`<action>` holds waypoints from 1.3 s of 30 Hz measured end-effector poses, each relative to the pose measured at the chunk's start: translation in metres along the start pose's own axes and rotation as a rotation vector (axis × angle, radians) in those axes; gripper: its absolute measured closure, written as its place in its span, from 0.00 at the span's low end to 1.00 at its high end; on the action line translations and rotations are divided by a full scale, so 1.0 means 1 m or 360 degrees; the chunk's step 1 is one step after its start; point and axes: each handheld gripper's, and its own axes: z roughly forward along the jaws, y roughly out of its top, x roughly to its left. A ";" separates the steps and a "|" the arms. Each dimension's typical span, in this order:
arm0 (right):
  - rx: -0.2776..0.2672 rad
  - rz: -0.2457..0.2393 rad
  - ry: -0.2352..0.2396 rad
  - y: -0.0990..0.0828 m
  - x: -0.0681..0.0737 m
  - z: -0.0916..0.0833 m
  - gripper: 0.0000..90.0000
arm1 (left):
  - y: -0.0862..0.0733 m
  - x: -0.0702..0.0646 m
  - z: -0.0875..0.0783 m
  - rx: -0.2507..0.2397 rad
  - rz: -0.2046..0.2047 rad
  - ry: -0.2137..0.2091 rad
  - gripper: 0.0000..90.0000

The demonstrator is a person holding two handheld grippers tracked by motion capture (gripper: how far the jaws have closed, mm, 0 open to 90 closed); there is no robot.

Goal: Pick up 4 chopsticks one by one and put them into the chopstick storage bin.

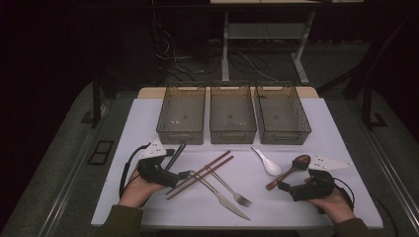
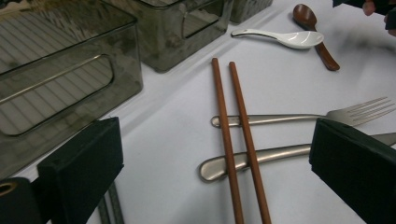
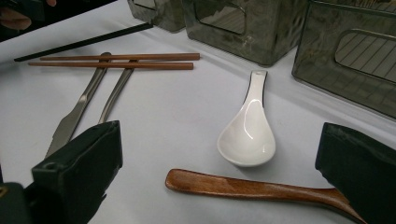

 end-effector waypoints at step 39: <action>0.0025 0.0007 -0.0011 0.000 0.001 0.003 0.00 | -0.008 0.056 0.009 0.0143 -0.0139 0.0256 0.51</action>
